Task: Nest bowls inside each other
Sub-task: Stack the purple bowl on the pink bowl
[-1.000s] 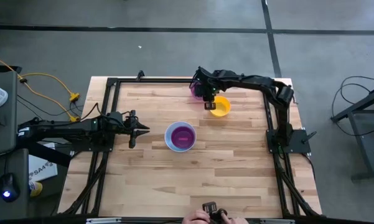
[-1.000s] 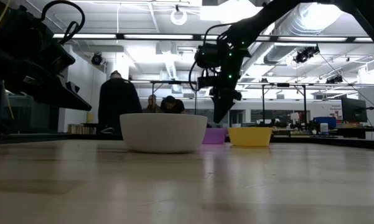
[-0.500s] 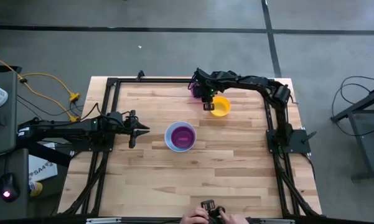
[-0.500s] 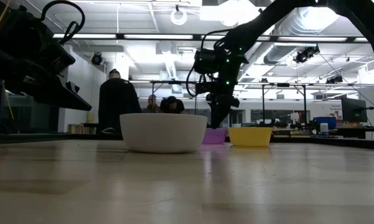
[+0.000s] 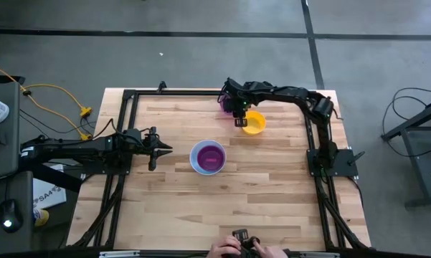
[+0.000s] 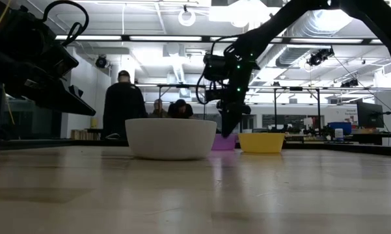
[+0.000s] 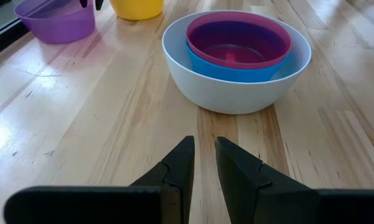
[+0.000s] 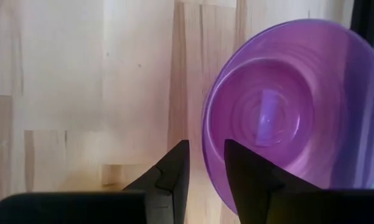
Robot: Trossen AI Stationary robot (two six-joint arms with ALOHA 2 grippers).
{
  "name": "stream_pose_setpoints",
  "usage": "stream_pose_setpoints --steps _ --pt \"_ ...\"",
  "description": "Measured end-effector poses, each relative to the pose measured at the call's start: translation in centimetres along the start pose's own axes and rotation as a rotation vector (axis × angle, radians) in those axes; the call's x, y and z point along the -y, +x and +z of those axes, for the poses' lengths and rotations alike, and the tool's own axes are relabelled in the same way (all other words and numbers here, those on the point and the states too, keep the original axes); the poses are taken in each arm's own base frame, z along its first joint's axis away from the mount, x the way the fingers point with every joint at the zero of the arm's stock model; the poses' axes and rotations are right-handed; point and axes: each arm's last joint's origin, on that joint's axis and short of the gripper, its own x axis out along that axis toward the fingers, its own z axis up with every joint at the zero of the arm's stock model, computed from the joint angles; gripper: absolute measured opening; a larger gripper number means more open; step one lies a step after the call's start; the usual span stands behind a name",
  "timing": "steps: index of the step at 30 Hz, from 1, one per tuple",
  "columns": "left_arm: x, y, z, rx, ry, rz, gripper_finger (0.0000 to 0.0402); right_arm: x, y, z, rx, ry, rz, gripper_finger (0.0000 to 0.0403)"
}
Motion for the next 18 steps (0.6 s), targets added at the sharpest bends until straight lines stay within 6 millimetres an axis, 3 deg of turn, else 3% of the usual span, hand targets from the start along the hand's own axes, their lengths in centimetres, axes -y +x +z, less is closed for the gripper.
stream_pose_setpoints --steps 9,18 --pt "0.0 0.0 0.0 0.0 0.0 0.0 0.0067 0.08 0.19 0.12 0.011 -0.018 -0.008 0.0092" --pt "0.0 0.0 0.0 0.0 0.0 0.0 0.0067 0.1 0.19 0.13 0.012 -0.019 -0.01 0.004"
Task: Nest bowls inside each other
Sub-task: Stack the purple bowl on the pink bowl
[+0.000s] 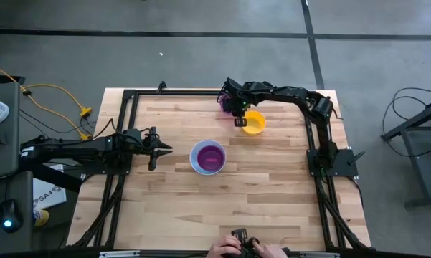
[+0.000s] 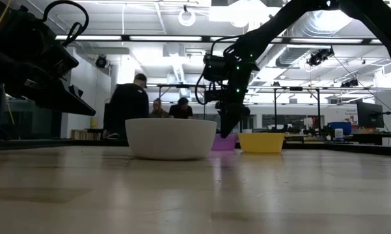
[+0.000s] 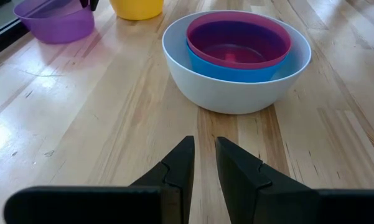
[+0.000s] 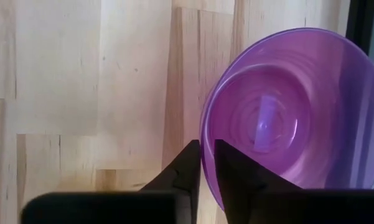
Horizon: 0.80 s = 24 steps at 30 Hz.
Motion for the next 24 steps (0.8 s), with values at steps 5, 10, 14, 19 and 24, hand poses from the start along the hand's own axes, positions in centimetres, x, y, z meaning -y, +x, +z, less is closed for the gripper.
stream_pose_setpoints --steps 5,10,14,19,24 --pt "0.0 0.0 0.0 0.0 0.0 0.0 0.0067 0.0 0.0 0.0 0.001 -0.005 0.0 0.0013" --pt "0.0 0.0 0.0 0.0 0.0 0.0 0.0067 0.02 0.0 0.01 -0.001 -0.024 -0.005 0.0006" --pt "0.0 0.0 0.0 0.0 0.0 0.0 0.0067 0.02 0.0 0.01 -0.001 -0.03 -0.005 0.0005" --pt "0.0 0.0 0.0 0.0 0.0 0.0 0.0067 -0.22 -0.01 0.18 -0.012 -0.052 -0.02 0.0004" --pt "0.0 0.0 0.0 0.0 0.0 0.0 0.0067 -0.92 -0.13 0.71 -0.043 -0.092 -0.052 0.0004"
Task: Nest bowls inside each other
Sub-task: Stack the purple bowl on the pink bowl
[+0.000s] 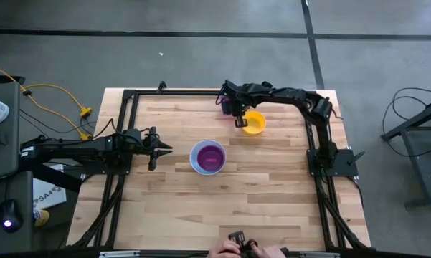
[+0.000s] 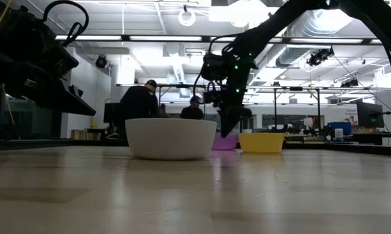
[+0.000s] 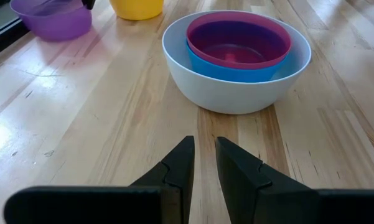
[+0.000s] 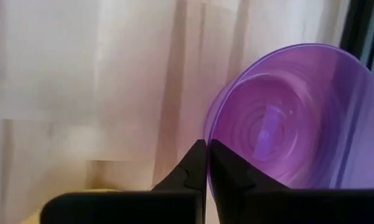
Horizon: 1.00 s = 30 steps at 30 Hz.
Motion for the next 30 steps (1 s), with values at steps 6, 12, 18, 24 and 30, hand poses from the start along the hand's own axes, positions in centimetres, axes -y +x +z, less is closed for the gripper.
stream_pose_setpoints --steps 6,12,18,24,30 --pt "0.0 0.0 0.0 0.0 0.0 0.0 0.0067 -0.6 -1.4 1.8 0.019 -0.035 0.0 0.0004" --pt "0.0 0.0 0.0 0.0 0.0 0.0 0.0067 -1.0 -3.4 3.5 0.033 -0.064 0.005 0.0004" --pt "0.0 0.0 0.0 0.0 0.0 0.0 0.0067 -1.9 -4.9 4.8 0.031 -0.067 0.023 0.0003" --pt "0.0 0.0 0.0 0.0 0.0 0.0 0.0067 -3.0 -6.0 5.9 0.04 -0.086 0.034 0.0003" --pt "0.0 0.0 0.0 0.0 0.0 0.0 0.0067 -4.3 -7.2 6.7 0.054 -0.099 0.04 0.0003"
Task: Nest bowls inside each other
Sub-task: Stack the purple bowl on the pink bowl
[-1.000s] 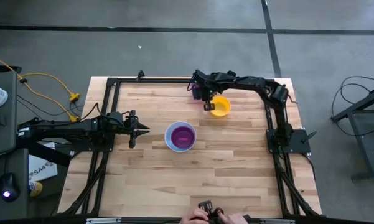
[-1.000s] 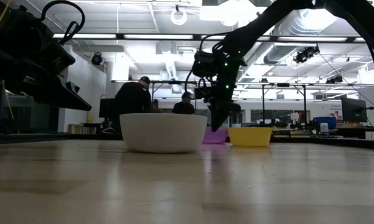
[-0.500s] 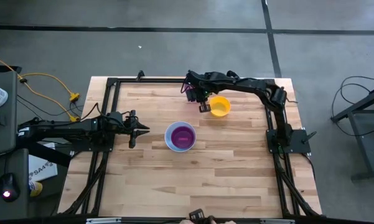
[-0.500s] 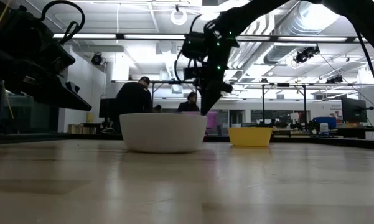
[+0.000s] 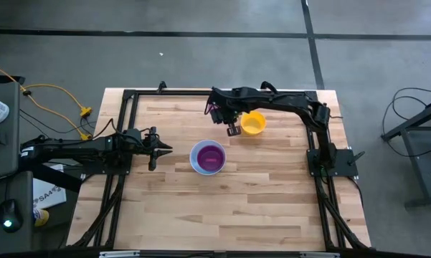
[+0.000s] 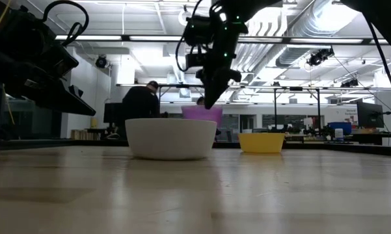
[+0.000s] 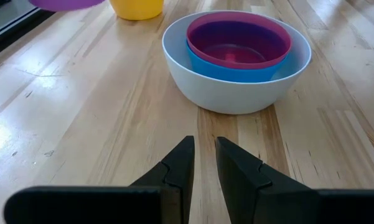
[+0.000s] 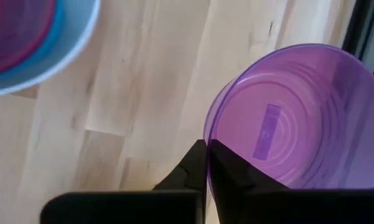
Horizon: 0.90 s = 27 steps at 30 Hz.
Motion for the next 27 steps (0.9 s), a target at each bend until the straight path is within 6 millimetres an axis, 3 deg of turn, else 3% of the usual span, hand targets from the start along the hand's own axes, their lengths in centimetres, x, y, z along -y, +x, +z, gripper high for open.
stream_pose_setpoints --steps 18,27 --pt "0.0 0.0 0.0 0.0 0.0 0.0 0.0067 -4.7 -3.8 2.0 0.027 -0.035 0.014 0.0003" --pt "0.0 0.0 0.0 0.001 0.0 0.0 0.0067 -8.0 -4.4 3.6 0.053 -0.089 0.041 0.0004"
